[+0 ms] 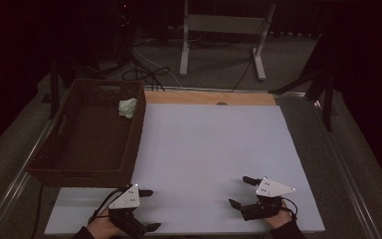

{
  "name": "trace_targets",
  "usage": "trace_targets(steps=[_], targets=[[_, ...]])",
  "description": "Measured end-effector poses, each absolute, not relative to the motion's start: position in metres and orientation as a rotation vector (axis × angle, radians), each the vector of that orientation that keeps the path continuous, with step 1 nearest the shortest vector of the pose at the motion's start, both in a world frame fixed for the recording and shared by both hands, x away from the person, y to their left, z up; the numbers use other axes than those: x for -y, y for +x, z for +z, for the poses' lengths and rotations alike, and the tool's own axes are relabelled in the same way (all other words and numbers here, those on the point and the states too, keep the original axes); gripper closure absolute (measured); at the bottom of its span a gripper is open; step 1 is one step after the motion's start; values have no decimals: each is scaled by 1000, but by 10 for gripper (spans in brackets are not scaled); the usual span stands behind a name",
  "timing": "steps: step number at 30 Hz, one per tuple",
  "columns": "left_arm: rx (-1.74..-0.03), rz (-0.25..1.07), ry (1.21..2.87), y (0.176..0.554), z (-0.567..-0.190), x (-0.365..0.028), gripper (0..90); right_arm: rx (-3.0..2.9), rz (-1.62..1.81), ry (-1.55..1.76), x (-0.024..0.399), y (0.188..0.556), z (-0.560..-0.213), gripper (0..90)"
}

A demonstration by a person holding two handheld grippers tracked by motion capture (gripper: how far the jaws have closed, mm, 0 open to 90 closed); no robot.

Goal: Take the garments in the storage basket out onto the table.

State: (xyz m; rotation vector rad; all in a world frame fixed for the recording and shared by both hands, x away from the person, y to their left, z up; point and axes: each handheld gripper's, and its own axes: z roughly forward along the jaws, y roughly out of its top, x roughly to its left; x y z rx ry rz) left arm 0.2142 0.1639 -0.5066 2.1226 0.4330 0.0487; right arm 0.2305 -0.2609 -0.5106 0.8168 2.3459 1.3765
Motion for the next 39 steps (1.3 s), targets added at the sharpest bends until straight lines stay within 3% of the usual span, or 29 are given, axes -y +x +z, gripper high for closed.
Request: trace_targets(steps=[39], targets=[[-408,-41,2208,213,-488,-147,2,-2321,1427,774,256,226,-505,95]])
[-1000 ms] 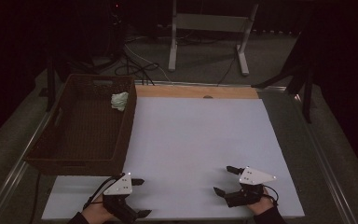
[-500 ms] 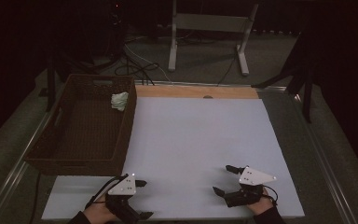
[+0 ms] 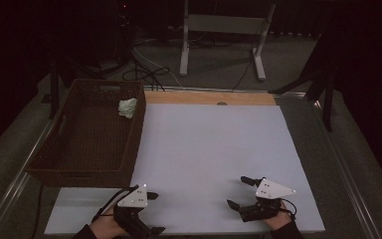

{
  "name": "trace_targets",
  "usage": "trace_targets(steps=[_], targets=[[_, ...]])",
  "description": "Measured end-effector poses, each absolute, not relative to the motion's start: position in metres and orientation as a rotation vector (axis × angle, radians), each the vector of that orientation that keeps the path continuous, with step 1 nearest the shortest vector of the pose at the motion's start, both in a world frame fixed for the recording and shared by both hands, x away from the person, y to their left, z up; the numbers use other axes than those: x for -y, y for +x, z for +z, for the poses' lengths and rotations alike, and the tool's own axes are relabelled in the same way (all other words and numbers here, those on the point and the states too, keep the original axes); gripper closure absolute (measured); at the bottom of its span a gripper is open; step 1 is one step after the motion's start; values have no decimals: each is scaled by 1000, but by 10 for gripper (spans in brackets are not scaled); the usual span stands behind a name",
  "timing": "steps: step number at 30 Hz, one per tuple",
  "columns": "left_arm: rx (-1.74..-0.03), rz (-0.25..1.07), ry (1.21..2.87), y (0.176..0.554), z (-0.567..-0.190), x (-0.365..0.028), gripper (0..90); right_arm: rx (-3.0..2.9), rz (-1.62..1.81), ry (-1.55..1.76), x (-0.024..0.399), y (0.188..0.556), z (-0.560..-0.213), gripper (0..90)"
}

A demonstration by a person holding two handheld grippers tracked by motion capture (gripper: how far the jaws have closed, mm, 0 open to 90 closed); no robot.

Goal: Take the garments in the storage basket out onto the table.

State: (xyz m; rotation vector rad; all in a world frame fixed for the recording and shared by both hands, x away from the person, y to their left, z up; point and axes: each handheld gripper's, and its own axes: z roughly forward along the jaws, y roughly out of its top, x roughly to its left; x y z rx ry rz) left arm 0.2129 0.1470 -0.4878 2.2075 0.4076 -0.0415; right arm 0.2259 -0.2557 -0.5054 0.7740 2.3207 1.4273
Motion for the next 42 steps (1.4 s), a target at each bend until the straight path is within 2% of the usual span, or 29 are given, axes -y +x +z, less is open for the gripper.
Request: trace_targets(steps=[19,42], targets=[[-391,-115,2233,220,-461,-147,1,-2309,1439,756,256,224,-501,95],[-367,-98,2232,234,-419,-155,1,-2299,1445,756,256,225,-500,95]])
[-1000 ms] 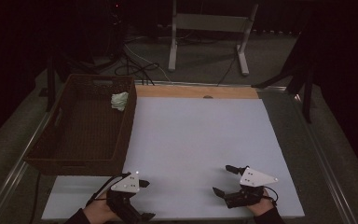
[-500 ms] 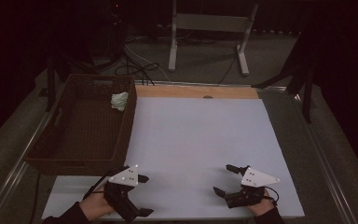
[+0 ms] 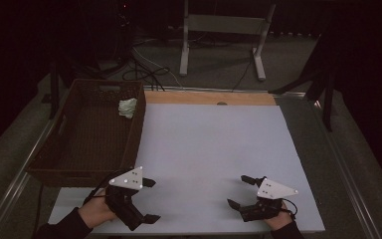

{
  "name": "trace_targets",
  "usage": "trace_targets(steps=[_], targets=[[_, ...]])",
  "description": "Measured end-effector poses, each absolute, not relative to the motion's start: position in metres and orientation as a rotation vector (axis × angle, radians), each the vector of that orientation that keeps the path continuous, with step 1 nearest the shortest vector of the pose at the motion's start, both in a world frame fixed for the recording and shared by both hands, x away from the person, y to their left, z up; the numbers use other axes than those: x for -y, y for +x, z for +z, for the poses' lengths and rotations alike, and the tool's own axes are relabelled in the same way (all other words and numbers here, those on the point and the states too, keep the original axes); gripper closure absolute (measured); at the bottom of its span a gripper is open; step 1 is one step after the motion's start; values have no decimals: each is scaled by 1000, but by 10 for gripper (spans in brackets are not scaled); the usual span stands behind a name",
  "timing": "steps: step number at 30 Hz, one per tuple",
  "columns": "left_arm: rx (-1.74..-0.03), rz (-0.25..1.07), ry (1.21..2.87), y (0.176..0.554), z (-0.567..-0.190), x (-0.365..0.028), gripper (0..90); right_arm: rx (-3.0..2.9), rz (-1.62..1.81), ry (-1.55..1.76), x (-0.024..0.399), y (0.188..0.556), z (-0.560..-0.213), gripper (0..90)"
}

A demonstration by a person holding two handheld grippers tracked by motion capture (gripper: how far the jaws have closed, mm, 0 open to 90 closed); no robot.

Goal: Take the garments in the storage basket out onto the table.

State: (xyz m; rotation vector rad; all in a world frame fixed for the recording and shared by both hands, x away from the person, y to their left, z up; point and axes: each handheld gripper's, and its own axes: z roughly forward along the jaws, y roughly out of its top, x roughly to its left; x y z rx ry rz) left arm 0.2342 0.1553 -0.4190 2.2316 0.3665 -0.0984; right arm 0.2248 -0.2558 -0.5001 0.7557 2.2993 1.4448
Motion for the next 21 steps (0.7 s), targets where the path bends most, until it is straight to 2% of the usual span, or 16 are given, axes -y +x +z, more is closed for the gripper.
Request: trace_targets(steps=[21], targets=[[-407,-40,2237,251,-387,-172,1,-2320,1432,746,253,224,-500,96]])
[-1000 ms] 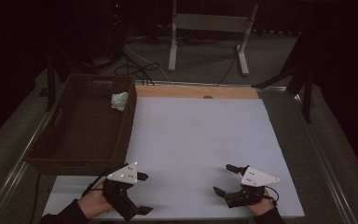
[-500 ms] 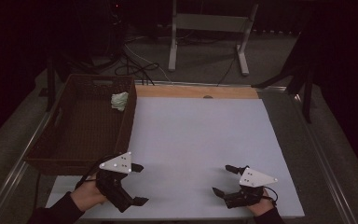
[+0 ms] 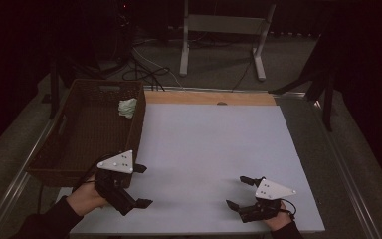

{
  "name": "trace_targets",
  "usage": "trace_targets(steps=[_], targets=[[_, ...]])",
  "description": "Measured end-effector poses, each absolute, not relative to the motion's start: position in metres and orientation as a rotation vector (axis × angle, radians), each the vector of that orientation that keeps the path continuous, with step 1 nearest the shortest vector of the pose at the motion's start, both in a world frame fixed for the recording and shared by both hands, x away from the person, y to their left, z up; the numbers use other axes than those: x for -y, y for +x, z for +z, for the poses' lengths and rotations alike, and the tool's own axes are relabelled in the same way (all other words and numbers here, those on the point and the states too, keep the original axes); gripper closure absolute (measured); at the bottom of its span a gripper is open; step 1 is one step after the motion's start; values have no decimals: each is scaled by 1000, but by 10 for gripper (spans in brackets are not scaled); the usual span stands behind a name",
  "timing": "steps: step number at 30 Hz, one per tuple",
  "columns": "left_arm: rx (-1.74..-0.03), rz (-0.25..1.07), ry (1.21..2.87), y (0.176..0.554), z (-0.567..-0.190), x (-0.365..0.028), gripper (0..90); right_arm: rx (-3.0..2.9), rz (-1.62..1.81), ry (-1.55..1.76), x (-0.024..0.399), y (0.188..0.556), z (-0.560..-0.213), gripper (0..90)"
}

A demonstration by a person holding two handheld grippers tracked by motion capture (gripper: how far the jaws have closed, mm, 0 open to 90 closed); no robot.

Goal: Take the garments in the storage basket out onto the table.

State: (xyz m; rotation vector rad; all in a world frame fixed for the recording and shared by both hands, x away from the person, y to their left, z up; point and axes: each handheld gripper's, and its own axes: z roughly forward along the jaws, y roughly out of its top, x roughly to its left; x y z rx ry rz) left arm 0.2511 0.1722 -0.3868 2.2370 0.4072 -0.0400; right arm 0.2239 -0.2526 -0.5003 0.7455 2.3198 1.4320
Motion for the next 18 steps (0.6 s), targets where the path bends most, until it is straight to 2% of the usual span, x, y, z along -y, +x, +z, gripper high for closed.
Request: trace_targets(steps=[18], targets=[[-489,25,2211,269,-365,-196,1,-2319,1433,743,252,224,-500,96]])
